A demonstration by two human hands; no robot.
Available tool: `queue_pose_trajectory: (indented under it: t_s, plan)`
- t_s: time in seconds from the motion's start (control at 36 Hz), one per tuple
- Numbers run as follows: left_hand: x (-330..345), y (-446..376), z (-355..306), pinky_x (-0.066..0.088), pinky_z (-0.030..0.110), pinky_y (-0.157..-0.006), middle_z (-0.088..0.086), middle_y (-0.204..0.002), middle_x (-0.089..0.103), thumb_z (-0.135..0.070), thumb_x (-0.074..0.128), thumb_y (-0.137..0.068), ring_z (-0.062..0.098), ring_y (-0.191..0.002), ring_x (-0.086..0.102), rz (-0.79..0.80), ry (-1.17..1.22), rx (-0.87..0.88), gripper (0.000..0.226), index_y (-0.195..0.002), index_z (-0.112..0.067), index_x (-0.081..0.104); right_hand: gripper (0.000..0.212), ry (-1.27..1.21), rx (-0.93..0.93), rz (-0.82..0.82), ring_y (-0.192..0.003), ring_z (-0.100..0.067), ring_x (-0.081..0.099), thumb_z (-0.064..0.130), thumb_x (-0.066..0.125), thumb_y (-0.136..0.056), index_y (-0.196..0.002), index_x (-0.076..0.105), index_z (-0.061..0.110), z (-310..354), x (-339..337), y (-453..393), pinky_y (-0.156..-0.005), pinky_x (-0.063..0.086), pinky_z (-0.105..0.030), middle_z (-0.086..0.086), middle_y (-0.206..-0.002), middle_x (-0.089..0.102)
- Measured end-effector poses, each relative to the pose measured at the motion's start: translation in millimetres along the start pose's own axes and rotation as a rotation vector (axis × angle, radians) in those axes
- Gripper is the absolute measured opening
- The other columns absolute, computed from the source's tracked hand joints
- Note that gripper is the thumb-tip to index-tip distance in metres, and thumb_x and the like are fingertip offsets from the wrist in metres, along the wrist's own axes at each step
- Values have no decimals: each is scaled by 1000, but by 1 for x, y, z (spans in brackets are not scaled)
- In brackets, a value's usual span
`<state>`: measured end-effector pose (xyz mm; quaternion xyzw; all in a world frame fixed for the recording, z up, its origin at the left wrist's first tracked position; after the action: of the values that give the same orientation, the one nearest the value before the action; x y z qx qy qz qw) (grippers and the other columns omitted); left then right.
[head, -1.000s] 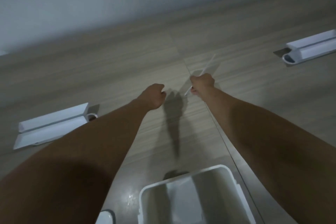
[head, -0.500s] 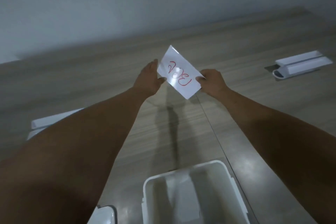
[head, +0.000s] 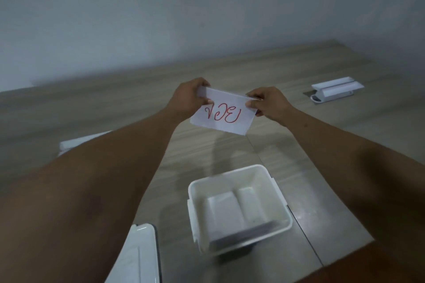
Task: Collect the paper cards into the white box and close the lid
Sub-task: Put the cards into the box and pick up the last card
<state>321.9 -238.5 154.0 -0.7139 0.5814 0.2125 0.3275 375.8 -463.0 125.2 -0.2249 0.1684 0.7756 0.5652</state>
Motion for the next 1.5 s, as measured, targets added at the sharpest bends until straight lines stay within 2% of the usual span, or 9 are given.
queue_pose_trajectory:
  t_s: [0.17,0.28,0.56,0.83,0.89,1.0,1.14,1.28,1.5]
  plan:
    - [9,49,4,42,23,-68,5,-84,66,-17,77,-76,17,-76,57,63,36,-30,19,-92,-8,70,23,-49,9,0,-78,-22,62,3,70,-83,-106,69,0,-8,5,45,-72,55,-39,-13,-91,67]
    - [13,73,3,49,34,-79,12,-98,70,-16,69,-84,25,-88,63,71,-18,-60,18,-95,-3,72,22,-58,11,27,-83,-23,64,9,69,-86,-106,70,2,-13,10,65,-77,57,-42,-12,-91,68]
    - [34,141,1,56,34,-85,15,-108,73,-13,70,-83,27,-95,68,96,-21,-160,28,-108,-1,72,18,-93,18,161,-76,-16,67,18,64,-91,-103,72,8,-36,21,116,-77,61,-39,-13,-93,70]
    - [81,207,8,43,21,-81,10,-102,77,-19,64,-88,14,-90,66,203,-149,-206,21,-101,-9,77,21,-11,45,248,-85,-22,65,21,66,-89,-104,73,9,-85,36,168,-81,58,-45,-16,-102,73]
    - [88,219,12,43,21,-85,11,-106,76,-19,64,-88,19,-98,67,227,-175,-222,23,-104,-7,76,22,22,33,266,-83,-19,65,20,66,-88,-105,73,7,-91,42,175,-78,58,-42,-14,-101,72]
    - [100,239,22,51,29,-91,10,-105,76,-20,66,-87,20,-99,67,304,-204,-254,22,-102,-8,77,23,112,-4,328,-70,3,57,18,68,-87,-106,74,8,-101,56,186,-65,44,-12,-3,-95,70]
    - [117,263,34,52,25,-68,12,-93,78,-16,73,-81,7,-60,61,406,-178,-336,18,-94,-6,78,21,318,-47,442,-80,-4,60,20,68,-85,-102,76,10,-114,72,201,-76,43,-17,-2,-104,75]
    - [131,283,36,62,39,-54,16,-86,74,-12,72,-80,41,-72,71,526,-150,-413,21,-97,-1,77,21,438,-86,531,-106,-13,65,24,68,-86,-101,77,12,-120,80,213,-85,40,-18,-1,-110,75]
    - [144,293,36,53,24,-37,3,-72,62,-14,72,-82,18,-55,57,610,-162,-472,22,-101,-3,76,17,524,-88,590,-98,-15,67,18,67,-84,-97,77,12,-120,90,220,-87,49,-25,-1,-106,76]
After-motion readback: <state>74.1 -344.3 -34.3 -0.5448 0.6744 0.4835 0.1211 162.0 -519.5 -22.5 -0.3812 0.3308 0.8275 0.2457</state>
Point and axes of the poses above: each hand's wrist, its own y-axis away from the middle knuckle, its own x-axis out of the palm, z = x × y, the point moved 9 cm from there along -y, towards the middle knuckle
